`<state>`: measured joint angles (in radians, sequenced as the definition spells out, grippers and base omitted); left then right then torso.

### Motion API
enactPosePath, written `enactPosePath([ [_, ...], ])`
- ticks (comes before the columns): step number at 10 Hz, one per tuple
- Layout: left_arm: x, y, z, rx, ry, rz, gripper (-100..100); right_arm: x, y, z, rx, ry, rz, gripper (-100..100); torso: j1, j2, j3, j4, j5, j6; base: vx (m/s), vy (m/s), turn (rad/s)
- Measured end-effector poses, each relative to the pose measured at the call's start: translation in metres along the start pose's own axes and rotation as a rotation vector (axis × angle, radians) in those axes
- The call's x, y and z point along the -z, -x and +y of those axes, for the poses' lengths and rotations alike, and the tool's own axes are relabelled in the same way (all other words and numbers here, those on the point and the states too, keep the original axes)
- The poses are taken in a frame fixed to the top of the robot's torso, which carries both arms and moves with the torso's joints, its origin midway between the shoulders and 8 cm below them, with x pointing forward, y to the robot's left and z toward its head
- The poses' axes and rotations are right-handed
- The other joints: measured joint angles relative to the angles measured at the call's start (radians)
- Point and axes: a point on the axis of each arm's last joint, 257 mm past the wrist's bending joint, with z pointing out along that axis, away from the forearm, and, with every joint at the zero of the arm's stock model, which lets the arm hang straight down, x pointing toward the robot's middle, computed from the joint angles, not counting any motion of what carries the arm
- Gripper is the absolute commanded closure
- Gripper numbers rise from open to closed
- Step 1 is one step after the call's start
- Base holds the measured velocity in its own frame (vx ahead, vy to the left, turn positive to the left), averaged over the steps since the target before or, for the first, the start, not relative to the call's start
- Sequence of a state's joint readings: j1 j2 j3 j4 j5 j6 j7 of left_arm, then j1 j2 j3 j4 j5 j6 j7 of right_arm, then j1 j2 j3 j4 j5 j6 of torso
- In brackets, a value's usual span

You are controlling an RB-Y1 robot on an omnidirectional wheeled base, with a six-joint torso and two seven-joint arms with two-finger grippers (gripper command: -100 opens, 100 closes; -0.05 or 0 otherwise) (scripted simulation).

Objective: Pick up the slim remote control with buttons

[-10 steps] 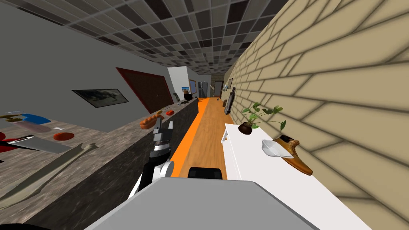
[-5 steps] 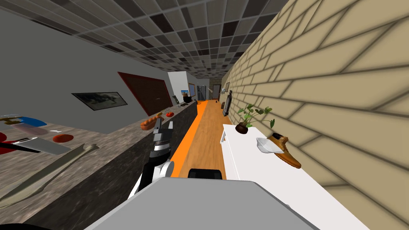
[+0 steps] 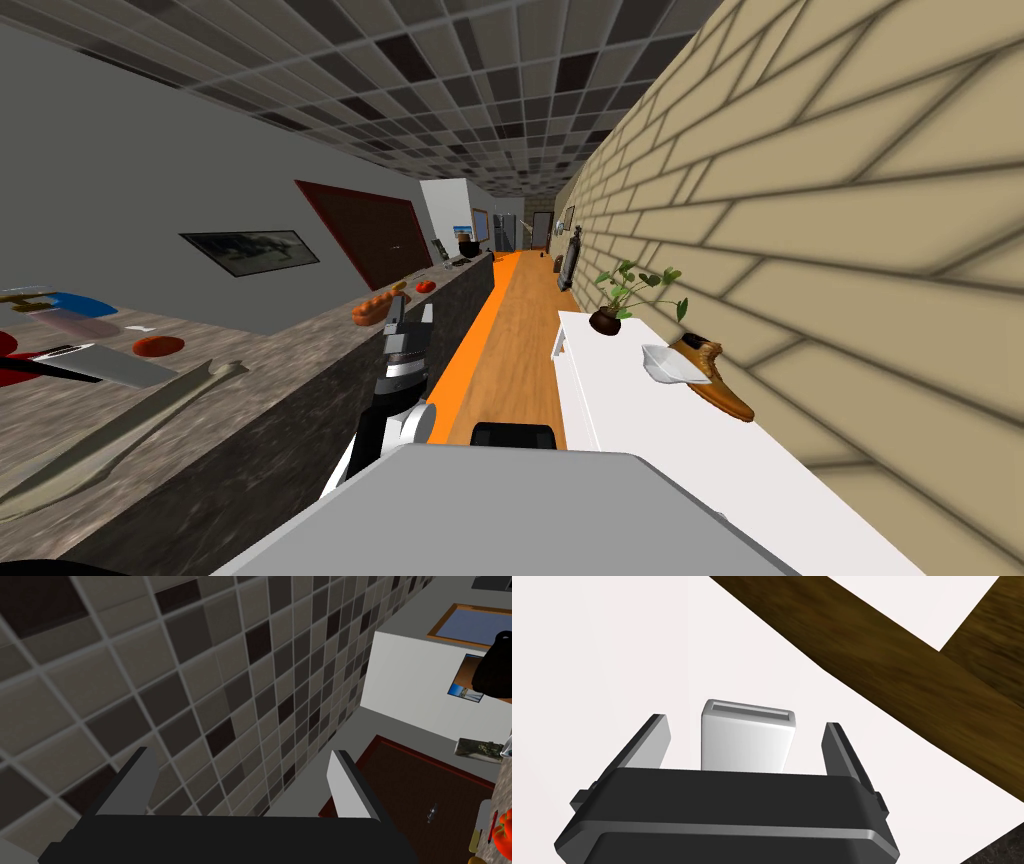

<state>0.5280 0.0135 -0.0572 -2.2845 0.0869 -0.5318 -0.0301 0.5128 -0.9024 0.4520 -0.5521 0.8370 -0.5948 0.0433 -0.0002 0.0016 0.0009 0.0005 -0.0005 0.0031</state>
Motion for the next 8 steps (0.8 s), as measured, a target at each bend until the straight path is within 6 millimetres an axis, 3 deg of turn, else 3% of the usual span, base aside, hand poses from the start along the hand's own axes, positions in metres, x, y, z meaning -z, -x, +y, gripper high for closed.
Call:
enactPosePath([
  [6, 0.000, 0.000, 0.000, 0.000, 0.000, 0.000, 0, -0.017, -0.005, 0.011, -0.020, -0.018, 0.005, -100, -0.007, 0.002, 0.002, 0.003, -0.016, 0.001, 0.000, 0.000, 0.000],
  [7, 0.000, 0.000, 0.000, 0.000, 0.000, 0.000, 0, -0.017, -0.006, 0.011, -0.017, -0.017, 0.005, 100, -0.009, 0.003, 0.003, 0.003, -0.017, 0.001, 0.000, 0.000, 0.000],
  [8, 0.000, 0.000, 0.000, 0.000, 0.000, 0.000, 0, -0.017, -0.006, 0.009, -0.017, -0.020, 0.005, 100, -0.008, 0.003, 0.003, 0.003, -0.018, 0.001, 0.000, 0.000, 0.000],
])
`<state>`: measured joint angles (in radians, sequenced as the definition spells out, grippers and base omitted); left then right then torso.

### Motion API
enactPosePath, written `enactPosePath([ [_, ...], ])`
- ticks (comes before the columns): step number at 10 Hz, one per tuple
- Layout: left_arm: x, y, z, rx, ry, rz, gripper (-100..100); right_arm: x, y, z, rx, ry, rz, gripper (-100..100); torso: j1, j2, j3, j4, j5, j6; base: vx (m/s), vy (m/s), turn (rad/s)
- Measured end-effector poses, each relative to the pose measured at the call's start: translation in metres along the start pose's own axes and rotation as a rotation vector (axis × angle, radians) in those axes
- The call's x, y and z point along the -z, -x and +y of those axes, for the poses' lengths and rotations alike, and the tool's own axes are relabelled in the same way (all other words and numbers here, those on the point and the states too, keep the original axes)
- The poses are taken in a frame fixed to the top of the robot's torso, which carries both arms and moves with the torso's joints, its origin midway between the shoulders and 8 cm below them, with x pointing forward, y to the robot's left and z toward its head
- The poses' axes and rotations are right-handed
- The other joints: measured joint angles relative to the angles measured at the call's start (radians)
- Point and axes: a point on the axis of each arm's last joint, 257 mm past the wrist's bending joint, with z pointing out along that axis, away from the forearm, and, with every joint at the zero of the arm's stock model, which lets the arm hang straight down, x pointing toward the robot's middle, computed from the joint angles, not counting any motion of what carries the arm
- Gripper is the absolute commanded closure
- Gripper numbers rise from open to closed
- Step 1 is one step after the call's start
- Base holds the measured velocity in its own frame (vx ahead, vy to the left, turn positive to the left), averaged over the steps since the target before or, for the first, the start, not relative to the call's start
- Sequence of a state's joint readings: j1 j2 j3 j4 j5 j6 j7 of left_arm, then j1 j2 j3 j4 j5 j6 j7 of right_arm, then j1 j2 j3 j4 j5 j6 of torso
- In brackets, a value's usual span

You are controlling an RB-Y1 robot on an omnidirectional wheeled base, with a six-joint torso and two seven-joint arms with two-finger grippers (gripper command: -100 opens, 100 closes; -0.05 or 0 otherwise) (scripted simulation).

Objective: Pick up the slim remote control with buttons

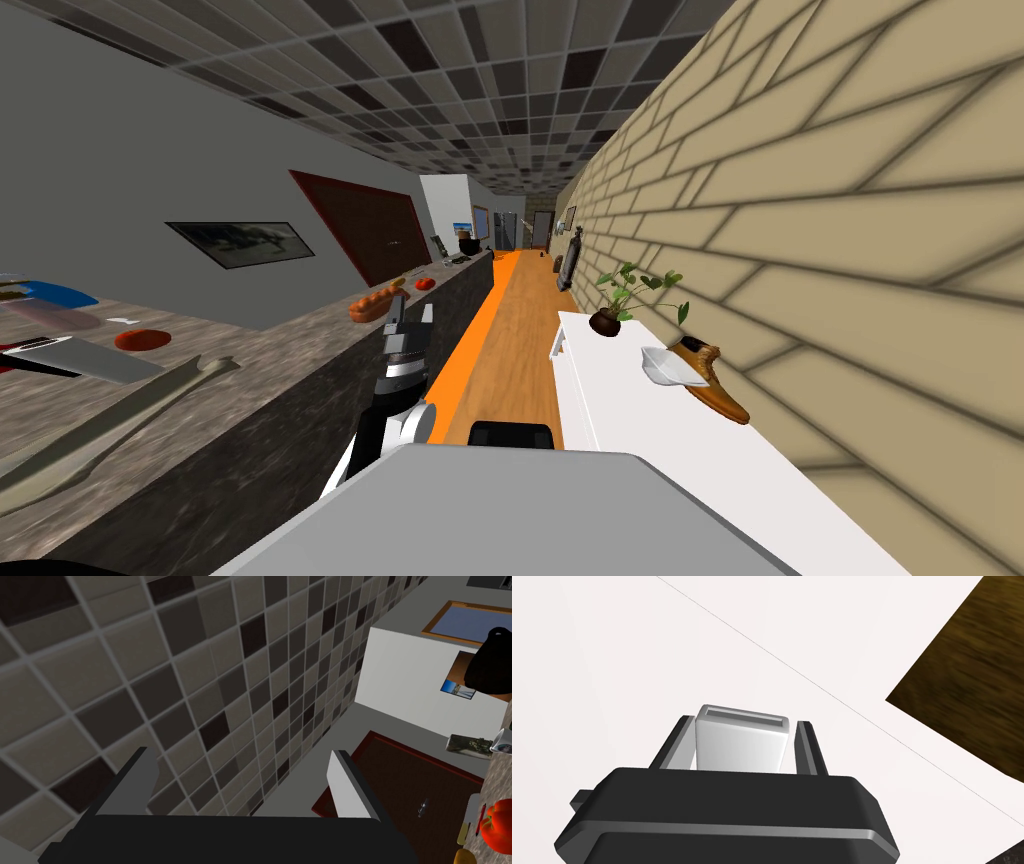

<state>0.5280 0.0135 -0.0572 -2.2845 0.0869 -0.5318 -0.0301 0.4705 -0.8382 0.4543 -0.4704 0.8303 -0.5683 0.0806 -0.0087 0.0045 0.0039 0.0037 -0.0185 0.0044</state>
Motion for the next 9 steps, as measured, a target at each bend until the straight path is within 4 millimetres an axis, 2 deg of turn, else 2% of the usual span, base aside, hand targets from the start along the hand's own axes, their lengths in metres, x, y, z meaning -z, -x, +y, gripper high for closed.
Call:
enactPosePath([
  [3, 0.000, 0.000, 0.000, 0.000, 0.000, 0.000, 0, 0.000, 0.000, 0.001, -0.004, 0.003, -0.001, 100, -0.002, 0.000, 0.000, 0.000, 0.000, -0.001, 0.000, 0.000, 0.000],
  [4, 0.000, 0.000, 0.000, 0.000, 0.000, 0.000, 0, 0.000, 0.000, 0.001, -0.005, 0.003, -0.001, 0, -0.001, 0.000, 0.000, 0.000, 0.000, -0.002, 0.000, 0.000, 0.000],
  [5, 0.000, 0.000, 0.000, 0.000, 0.000, 0.000, 0, 0.000, 0.000, 0.001, -0.005, 0.002, -0.001, 100, -0.001, 0.000, 0.000, 0.000, 0.000, -0.002, 0.000, 0.000, 0.000],
  [8, 0.000, 0.000, 0.000, 0.000, 0.000, 0.000, 0, 0.017, 0.007, -0.016, 0.012, 0.012, -0.006, 100, -0.001, -0.001, -0.001, 0.000, 0.001, -0.002, 0.000, 0.000, 0.000],
  [9, 0.000, 0.000, 0.000, 0.000, 0.000, 0.000, 0, 0.018, 0.007, -0.016, 0.013, 0.012, -0.006, 0, -0.001, -0.001, -0.001, -0.001, 0.000, -0.002, 0.000, 0.000, 0.000],
])
